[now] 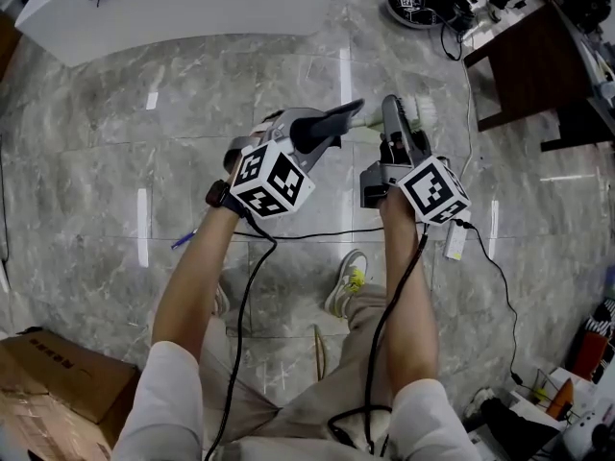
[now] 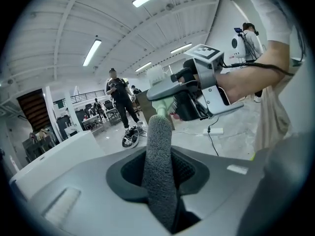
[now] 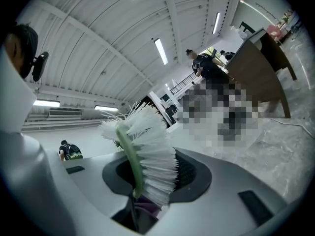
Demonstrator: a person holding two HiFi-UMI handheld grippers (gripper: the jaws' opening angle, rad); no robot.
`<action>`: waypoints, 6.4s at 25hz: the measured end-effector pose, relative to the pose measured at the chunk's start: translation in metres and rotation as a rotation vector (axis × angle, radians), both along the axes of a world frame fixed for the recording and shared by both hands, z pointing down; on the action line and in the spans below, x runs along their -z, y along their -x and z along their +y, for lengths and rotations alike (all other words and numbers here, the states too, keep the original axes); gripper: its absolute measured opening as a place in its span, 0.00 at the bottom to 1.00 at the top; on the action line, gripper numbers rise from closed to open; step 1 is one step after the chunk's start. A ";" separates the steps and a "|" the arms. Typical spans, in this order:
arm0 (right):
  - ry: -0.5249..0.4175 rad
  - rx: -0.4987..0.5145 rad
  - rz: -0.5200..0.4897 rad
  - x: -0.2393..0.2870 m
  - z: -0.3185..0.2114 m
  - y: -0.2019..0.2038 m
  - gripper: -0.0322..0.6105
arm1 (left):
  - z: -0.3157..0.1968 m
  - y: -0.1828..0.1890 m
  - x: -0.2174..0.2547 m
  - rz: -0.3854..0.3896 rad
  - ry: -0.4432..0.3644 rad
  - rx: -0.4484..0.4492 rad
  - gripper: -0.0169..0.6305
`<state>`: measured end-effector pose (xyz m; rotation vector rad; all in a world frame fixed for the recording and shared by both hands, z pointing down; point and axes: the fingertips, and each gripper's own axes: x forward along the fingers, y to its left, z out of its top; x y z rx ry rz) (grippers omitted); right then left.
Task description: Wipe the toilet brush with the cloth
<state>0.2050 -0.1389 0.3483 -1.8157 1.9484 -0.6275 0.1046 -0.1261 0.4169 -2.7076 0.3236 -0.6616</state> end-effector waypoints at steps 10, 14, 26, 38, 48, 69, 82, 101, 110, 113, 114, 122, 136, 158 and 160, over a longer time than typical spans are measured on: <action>-0.016 -0.034 -0.047 0.002 0.005 -0.019 0.27 | -0.004 0.011 -0.005 -0.007 -0.010 0.005 0.18; -0.018 -0.036 -0.069 0.003 0.006 -0.026 0.27 | -0.005 0.011 -0.006 -0.009 -0.010 0.000 0.18; -0.020 -0.056 -0.087 0.001 0.012 -0.041 0.27 | -0.007 0.017 -0.017 -0.022 -0.004 -0.002 0.19; -0.004 -0.054 -0.138 -0.003 0.014 -0.058 0.27 | -0.010 0.021 -0.021 -0.034 0.005 0.000 0.21; 0.011 -0.064 -0.218 -0.016 0.017 -0.070 0.27 | -0.011 0.027 -0.026 -0.044 0.007 -0.001 0.22; 0.059 -0.131 -0.308 -0.015 0.029 -0.099 0.27 | -0.017 0.030 -0.019 -0.031 0.033 0.010 0.26; 0.002 -0.124 -0.334 -0.017 0.029 -0.107 0.27 | -0.023 0.042 -0.024 -0.015 0.053 0.036 0.28; -0.002 -0.181 -0.361 -0.021 0.035 -0.120 0.27 | -0.032 0.050 -0.034 -0.004 0.101 0.089 0.28; 0.007 -0.204 -0.373 -0.024 0.036 -0.123 0.27 | -0.036 0.056 -0.036 -0.002 0.142 0.109 0.27; -0.006 -0.211 -0.373 -0.025 0.036 -0.129 0.27 | -0.037 0.051 -0.038 -0.006 0.151 0.110 0.27; -0.015 -0.212 -0.370 -0.024 0.035 -0.131 0.27 | -0.039 0.049 -0.038 -0.005 0.149 0.110 0.27; -0.001 -0.214 -0.379 -0.029 0.039 -0.125 0.27 | -0.035 0.061 -0.044 -0.030 0.152 0.126 0.26; -0.024 -0.239 -0.389 -0.020 0.043 -0.130 0.27 | -0.045 0.069 -0.034 0.010 0.186 0.157 0.25; -0.192 -0.326 -0.345 0.009 0.056 -0.151 0.27 | -0.087 0.096 -0.037 0.050 0.266 0.489 0.11; -0.191 -0.374 -0.324 0.010 0.063 -0.160 0.27 | -0.094 0.105 -0.037 0.069 0.279 0.534 0.11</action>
